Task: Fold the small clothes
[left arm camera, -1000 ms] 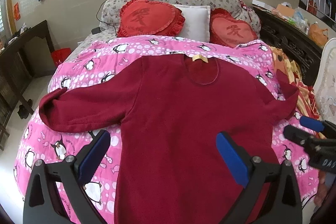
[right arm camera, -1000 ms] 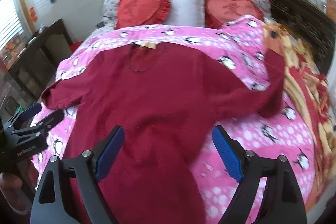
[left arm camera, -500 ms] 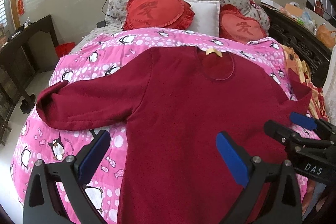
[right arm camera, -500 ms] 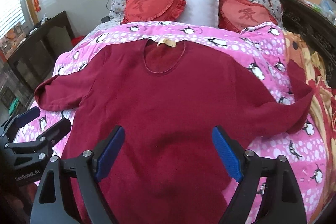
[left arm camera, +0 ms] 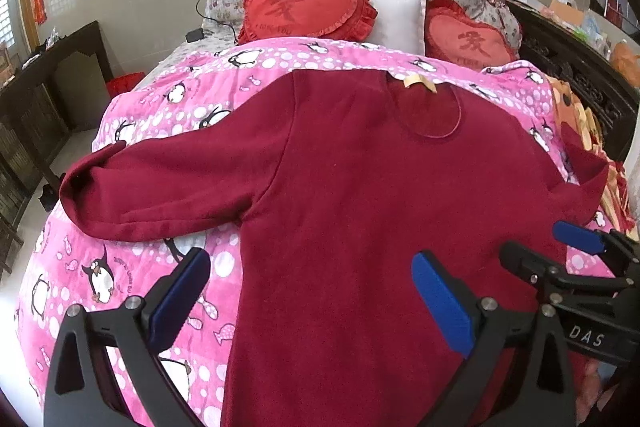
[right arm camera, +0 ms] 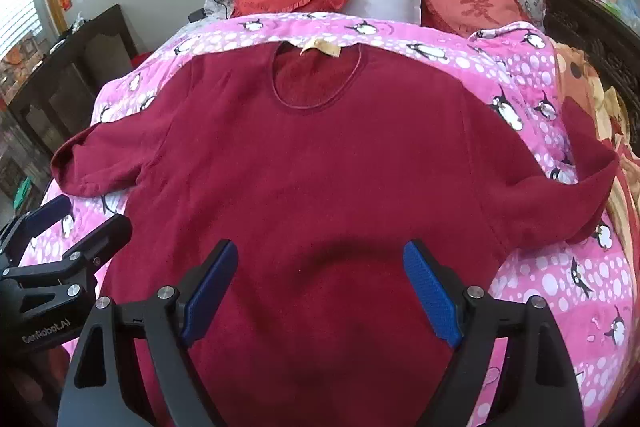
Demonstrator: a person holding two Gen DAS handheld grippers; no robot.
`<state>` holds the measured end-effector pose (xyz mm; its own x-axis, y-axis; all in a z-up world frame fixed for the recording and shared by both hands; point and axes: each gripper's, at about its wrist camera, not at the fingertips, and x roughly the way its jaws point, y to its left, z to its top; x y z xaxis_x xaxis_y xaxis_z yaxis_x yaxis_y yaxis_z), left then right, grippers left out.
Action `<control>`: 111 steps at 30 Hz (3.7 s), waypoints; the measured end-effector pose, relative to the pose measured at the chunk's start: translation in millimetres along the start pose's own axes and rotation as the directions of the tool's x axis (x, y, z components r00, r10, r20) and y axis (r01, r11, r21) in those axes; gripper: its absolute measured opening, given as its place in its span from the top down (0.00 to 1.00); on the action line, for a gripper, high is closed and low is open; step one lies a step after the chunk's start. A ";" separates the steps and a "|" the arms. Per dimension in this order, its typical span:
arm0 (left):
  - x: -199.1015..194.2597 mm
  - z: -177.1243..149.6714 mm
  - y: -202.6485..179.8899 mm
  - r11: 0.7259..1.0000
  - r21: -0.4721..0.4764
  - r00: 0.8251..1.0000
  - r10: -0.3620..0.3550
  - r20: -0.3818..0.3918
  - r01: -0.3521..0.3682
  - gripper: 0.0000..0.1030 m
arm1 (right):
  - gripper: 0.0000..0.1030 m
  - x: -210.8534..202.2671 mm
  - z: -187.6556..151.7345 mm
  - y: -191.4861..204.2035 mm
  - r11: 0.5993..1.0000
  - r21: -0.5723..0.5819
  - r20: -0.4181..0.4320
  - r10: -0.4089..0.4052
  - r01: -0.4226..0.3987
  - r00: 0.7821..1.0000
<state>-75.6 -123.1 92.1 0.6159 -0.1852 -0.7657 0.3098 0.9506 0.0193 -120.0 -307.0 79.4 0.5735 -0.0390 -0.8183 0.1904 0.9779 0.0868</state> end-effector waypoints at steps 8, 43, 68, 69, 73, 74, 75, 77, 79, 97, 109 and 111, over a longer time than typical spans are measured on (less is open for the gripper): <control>7.7 -1.9 2.6 1.000 -0.009 1.000 0.001 -0.012 -0.001 0.01 | 0.38 6.9 0.8 2.6 1.000 -0.001 -0.009 -0.024 0.024 1.000; 29.0 -4.7 22.4 0.999 -0.034 0.999 0.038 -0.036 -0.039 0.01 | 0.38 36.5 0.1 4.4 0.999 0.035 -0.072 -0.029 0.032 0.997; 90.8 53.9 267.1 0.866 -0.261 0.904 0.399 -0.156 -0.427 0.17 | 0.38 61.7 -1.6 21.2 1.000 0.020 -0.138 0.016 -0.013 0.990; 97.7 53.2 275.6 0.862 -0.266 0.901 0.400 -0.166 -0.432 0.27 | 0.38 62.8 -1.4 21.7 1.000 0.017 -0.141 0.015 -0.012 0.990; 115.4 48.8 301.5 0.855 -0.334 0.916 0.344 -0.206 -0.397 0.88 | 0.38 66.5 0.2 23.7 1.000 0.009 -0.148 0.010 -0.008 0.989; 115.1 47.1 306.6 0.850 -0.365 0.922 0.316 -0.225 -0.381 0.88 | 0.38 67.2 1.1 24.1 1.000 0.006 -0.149 0.008 -0.007 0.989; 107.3 47.1 309.4 0.850 -0.416 0.944 0.260 -0.204 -0.324 0.91 | 0.38 67.7 1.5 24.3 1.000 0.003 -0.149 0.006 -0.006 0.989; 87.0 54.9 299.1 0.868 -0.431 0.969 0.204 -0.138 -0.244 0.92 | 0.38 67.7 1.9 25.0 1.000 -0.001 -0.150 0.006 -0.006 0.989; 57.0 68.1 274.7 0.904 -0.389 0.984 0.169 -0.047 -0.174 0.92 | 0.38 65.7 4.1 21.3 0.999 0.013 -0.144 0.031 -0.030 0.989; 83.1 41.5 -36.4 0.925 0.007 0.922 -0.377 -0.094 0.379 0.56 | 0.38 20.8 28.0 -89.8 0.926 0.366 0.012 0.094 -0.092 0.996; -5.4 39.0 37.4 0.974 0.062 0.972 -0.223 0.074 0.219 0.15 | 0.39 49.5 44.1 -56.7 0.983 0.123 -0.044 0.142 -0.136 0.989; -7.3 36.5 59.8 0.986 0.039 0.982 -0.167 0.086 0.164 0.15 | 0.53 60.0 45.4 -44.6 0.989 0.077 -0.068 0.130 -0.125 0.989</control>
<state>-35.1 -74.1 122.3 0.6158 -0.3622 -0.6997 0.4344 0.8970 -0.0819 -57.9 -362.2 52.2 0.5377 0.1029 -0.8368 0.1782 0.9562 0.2321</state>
